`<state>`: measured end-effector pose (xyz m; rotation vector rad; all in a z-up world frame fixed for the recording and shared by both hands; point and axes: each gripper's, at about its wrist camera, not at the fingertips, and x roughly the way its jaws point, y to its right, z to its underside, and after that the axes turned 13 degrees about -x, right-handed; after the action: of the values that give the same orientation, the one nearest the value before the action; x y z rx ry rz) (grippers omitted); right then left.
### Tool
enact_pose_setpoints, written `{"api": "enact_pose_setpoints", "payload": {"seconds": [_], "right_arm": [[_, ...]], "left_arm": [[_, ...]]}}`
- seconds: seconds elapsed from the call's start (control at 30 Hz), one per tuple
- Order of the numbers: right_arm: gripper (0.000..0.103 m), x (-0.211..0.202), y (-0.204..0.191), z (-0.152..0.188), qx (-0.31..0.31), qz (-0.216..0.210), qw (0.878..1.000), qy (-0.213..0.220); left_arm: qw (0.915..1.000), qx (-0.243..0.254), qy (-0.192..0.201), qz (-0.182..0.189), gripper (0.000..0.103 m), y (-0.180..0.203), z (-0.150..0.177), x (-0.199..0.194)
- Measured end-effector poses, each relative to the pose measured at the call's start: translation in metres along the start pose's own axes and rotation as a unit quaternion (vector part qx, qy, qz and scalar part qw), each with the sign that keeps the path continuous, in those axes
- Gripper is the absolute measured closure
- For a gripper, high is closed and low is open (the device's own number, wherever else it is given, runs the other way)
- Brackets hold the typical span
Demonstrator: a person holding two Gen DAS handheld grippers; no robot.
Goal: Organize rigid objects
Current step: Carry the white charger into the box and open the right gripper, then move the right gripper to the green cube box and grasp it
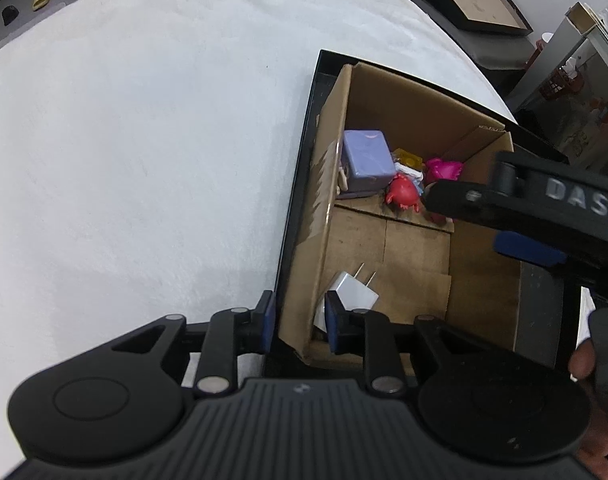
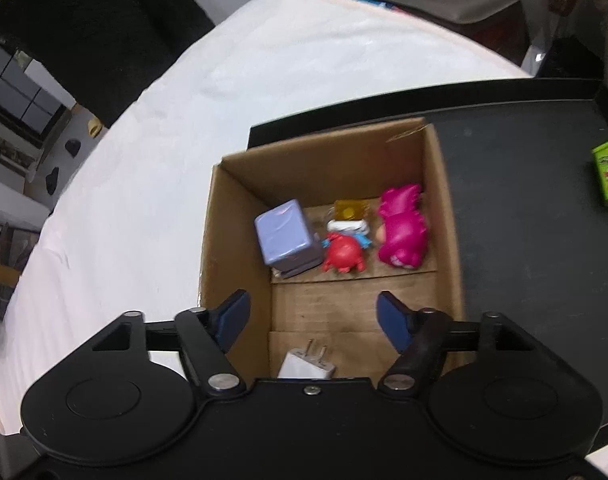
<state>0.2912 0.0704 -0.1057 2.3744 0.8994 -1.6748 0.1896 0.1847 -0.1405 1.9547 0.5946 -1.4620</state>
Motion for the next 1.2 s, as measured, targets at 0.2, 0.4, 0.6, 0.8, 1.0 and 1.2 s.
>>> {"api": "enact_pose_setpoints", "payload": {"seconds": [0.2,0.4,0.6,0.8,1.0,1.2], "right_arm": [[0.020,-0.014,0.020,-0.001,0.007,-0.001,1.000,0.014],[0.010,-0.029,0.030,0.000,-0.005,0.014,0.999,0.033],[0.000,-0.034,0.048,0.002,-0.011,0.033,0.999,0.040],[0.000,-0.030,0.072,0.010,-0.010,0.060,0.998,0.031],[0.000,-0.031,0.098,0.020,0.023,0.079,0.996,0.028],[0.000,-0.032,0.117,0.023,0.034,0.110,0.993,0.030]], "left_arm": [[0.9999,0.002,0.008,-0.013,0.068,0.007,-0.001,-0.005],[0.9995,0.005,0.015,-0.029,0.060,0.014,-0.002,-0.008],[0.9990,0.012,0.020,-0.038,0.056,0.024,-0.002,-0.010],[0.9983,0.011,0.023,-0.053,0.055,0.030,-0.001,-0.009],[0.9979,0.019,0.022,-0.058,0.054,0.041,0.002,-0.010],[0.9970,0.031,0.028,-0.066,0.039,0.052,0.006,-0.009]]}}
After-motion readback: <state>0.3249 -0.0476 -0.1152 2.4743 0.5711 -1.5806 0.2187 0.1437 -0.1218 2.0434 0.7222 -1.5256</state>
